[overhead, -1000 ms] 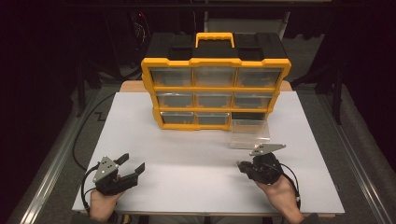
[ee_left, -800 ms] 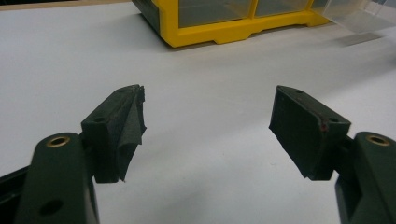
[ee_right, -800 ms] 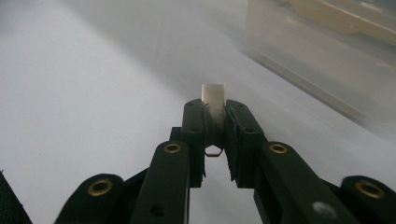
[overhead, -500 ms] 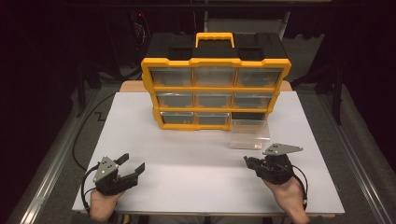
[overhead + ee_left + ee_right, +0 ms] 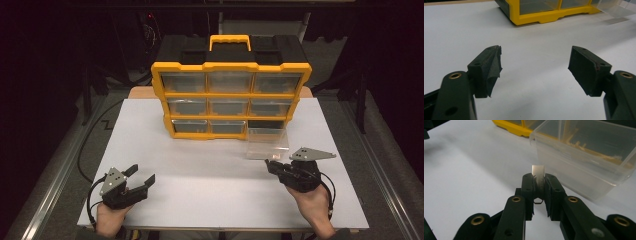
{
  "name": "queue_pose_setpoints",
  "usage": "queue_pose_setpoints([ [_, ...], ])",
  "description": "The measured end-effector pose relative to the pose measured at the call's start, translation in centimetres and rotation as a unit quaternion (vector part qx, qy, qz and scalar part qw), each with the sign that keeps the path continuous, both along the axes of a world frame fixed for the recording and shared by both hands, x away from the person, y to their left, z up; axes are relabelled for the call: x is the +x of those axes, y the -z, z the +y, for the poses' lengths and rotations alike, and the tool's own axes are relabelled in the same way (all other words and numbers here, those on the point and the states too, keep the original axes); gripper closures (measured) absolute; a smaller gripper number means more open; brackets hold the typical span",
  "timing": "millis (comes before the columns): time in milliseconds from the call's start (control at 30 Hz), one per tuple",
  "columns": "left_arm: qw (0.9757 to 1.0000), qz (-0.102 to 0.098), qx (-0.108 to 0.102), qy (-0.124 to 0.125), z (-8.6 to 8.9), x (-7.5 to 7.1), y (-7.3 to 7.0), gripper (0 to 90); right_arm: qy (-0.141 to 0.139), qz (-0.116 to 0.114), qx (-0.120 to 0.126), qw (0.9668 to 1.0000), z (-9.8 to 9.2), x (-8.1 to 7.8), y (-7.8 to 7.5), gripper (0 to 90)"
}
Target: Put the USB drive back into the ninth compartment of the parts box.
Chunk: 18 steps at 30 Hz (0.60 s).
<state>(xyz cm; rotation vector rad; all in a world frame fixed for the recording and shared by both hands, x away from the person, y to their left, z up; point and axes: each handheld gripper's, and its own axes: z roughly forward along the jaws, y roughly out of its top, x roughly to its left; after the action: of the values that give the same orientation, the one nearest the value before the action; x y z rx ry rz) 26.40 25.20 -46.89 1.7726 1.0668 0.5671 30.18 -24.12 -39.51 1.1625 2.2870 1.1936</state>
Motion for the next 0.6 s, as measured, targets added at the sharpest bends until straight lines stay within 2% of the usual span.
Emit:
queue_pose_setpoints([
  [600, 1.0000, 0.000, 0.000, 0.000, 0.0, 0.0, 0.0, 27.0, 0.014, -0.024, 0.004, 0.9996, -0.5, 1.7, -2.5, 79.8],
])
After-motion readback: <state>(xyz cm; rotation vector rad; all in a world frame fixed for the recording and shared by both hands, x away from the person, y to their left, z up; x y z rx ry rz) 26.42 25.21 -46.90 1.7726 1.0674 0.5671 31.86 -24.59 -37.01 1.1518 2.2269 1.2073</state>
